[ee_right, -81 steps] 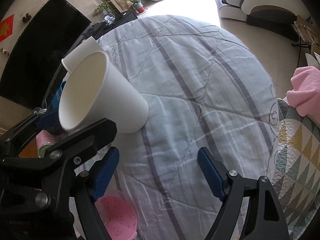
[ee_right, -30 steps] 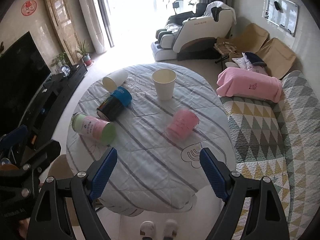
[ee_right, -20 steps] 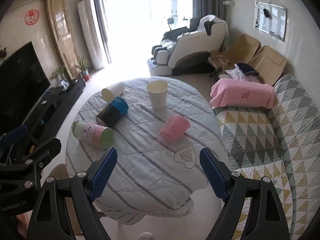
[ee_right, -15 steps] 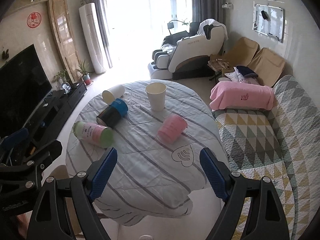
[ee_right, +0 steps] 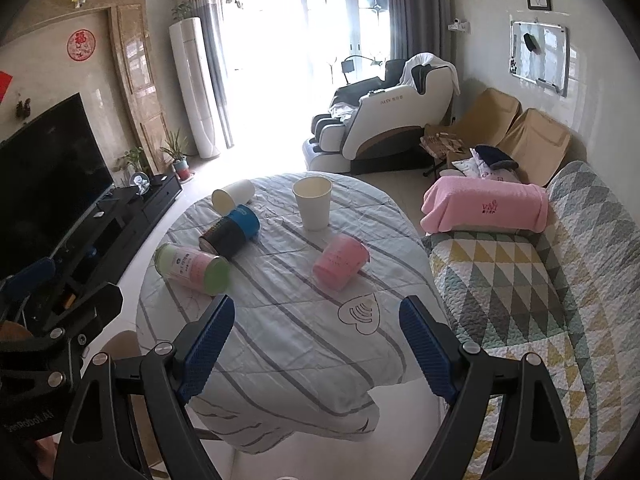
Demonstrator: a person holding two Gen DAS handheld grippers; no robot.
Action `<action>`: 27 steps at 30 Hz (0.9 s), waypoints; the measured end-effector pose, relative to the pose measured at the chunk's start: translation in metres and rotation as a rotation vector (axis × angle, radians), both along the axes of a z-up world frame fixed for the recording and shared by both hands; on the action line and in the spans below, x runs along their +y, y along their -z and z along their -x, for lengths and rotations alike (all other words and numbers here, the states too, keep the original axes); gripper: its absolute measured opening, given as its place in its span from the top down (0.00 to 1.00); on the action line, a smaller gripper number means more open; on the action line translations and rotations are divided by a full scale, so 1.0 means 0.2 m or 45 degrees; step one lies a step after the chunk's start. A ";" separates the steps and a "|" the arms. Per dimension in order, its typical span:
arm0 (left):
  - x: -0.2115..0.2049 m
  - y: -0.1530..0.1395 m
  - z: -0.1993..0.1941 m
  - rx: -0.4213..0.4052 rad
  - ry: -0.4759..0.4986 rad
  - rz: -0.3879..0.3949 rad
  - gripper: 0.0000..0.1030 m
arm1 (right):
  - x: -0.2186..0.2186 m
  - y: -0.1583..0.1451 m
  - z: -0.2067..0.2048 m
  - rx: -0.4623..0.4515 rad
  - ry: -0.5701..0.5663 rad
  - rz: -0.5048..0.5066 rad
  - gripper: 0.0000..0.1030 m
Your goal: Flip cup upright
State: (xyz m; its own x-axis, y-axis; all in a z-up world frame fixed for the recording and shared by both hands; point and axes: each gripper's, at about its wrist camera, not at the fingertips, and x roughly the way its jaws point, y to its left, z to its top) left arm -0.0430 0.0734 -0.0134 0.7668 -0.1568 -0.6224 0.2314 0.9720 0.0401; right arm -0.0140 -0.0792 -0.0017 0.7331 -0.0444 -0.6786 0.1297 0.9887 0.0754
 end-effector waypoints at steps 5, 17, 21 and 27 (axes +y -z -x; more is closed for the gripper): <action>0.01 -0.01 0.01 -0.013 -0.020 -0.018 0.00 | 0.00 0.00 0.00 -0.006 -0.011 -0.012 0.17; 0.03 0.00 0.01 -0.016 -0.040 -0.005 0.00 | 0.01 -0.01 0.00 -0.012 -0.015 -0.015 0.17; 0.03 0.00 0.01 -0.017 -0.041 -0.003 0.00 | 0.01 -0.01 0.00 -0.012 -0.014 -0.013 0.17; 0.03 0.01 -0.01 -0.007 -0.040 -0.006 0.00 | 0.02 0.00 -0.01 0.001 -0.013 -0.010 0.17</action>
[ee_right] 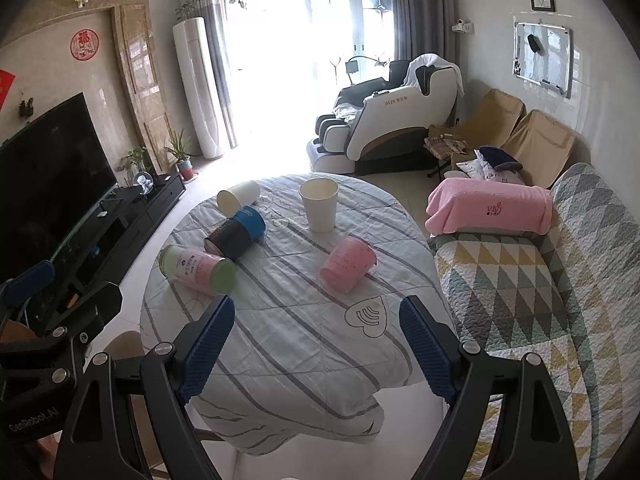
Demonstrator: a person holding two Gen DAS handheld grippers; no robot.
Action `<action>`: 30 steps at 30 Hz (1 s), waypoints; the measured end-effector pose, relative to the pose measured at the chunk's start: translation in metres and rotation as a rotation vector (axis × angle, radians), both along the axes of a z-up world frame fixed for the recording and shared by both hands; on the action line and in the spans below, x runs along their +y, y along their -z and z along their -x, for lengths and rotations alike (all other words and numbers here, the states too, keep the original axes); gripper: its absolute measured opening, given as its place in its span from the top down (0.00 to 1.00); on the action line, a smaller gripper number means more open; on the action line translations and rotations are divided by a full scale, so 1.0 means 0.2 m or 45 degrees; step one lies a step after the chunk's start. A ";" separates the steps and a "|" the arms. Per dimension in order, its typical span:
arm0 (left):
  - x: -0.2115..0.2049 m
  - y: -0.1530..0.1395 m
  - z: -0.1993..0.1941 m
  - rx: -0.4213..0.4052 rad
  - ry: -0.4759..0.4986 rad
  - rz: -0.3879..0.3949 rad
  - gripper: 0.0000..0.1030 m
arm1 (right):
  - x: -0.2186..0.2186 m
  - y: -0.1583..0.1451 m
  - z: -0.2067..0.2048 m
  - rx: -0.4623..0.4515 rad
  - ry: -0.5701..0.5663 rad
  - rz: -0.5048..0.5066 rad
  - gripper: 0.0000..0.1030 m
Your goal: Flip cup upright
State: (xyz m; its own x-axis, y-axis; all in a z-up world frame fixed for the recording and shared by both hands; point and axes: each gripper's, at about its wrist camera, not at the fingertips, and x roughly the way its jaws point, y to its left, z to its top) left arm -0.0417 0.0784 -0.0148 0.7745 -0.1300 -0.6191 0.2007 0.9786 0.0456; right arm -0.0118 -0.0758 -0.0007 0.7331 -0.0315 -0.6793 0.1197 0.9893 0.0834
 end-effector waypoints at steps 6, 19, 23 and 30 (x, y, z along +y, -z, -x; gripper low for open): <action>-0.01 0.01 -0.03 0.011 0.009 0.002 0.00 | -0.02 0.02 -0.04 0.020 0.002 -0.001 0.17; -0.05 0.03 -0.11 0.024 0.020 0.002 0.00 | -0.06 0.07 -0.12 0.052 0.027 -0.010 0.17; -0.06 0.04 -0.15 0.022 0.027 0.003 0.00 | -0.07 0.07 -0.13 0.057 0.033 -0.011 0.17; -0.07 0.05 -0.20 0.010 0.043 -0.002 0.00 | -0.07 0.08 -0.16 0.069 0.045 -0.012 0.17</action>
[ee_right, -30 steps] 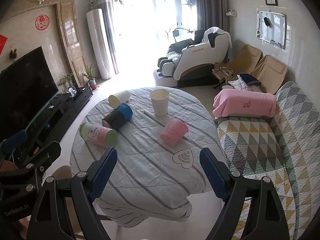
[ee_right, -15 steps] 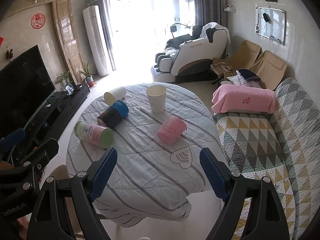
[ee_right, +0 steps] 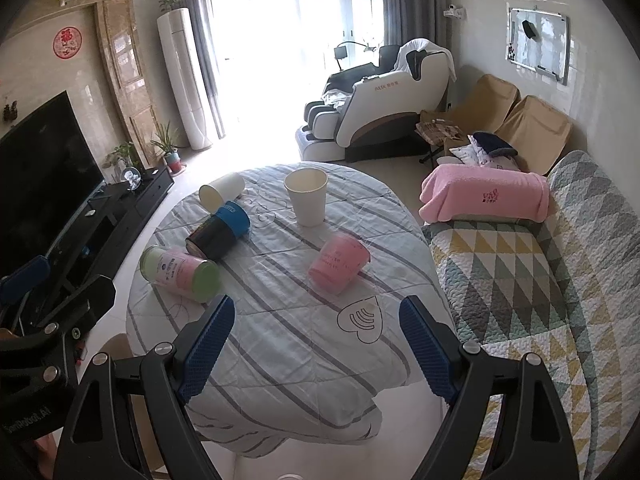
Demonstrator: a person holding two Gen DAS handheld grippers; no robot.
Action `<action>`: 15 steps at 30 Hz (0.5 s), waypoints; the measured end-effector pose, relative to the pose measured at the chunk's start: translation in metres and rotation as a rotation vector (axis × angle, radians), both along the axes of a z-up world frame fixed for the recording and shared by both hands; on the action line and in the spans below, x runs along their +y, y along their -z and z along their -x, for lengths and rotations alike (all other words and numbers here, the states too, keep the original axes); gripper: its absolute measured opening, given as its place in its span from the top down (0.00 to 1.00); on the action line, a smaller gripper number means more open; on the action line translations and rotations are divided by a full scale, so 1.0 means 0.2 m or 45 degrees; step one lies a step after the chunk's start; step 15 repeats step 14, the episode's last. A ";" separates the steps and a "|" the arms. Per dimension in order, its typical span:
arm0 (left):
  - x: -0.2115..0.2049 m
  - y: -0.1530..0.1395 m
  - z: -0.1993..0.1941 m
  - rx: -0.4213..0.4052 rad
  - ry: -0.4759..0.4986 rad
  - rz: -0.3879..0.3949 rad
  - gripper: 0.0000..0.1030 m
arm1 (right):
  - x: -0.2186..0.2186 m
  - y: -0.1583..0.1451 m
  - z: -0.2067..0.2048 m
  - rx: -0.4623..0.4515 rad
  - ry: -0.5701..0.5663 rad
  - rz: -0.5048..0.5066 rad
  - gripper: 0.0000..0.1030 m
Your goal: Flip cup upright
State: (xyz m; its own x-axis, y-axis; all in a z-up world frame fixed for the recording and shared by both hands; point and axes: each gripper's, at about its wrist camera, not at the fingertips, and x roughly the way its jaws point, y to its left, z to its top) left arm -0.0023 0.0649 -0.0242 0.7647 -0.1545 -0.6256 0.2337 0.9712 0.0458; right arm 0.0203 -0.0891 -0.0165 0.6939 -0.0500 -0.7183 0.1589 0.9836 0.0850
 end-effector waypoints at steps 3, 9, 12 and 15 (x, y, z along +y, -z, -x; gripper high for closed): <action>0.01 0.00 -0.01 0.001 0.004 0.005 0.00 | 0.00 0.01 -0.02 0.009 0.008 -0.001 0.17; 0.02 0.00 -0.06 0.005 0.025 0.015 0.00 | 0.00 0.01 -0.05 0.014 0.012 -0.004 0.17; 0.03 -0.01 -0.10 0.008 0.046 0.021 0.00 | 0.01 0.01 -0.06 0.012 0.022 0.001 0.17; 0.03 -0.01 -0.13 0.014 0.061 0.022 0.00 | 0.01 0.00 -0.09 0.016 0.028 0.001 0.17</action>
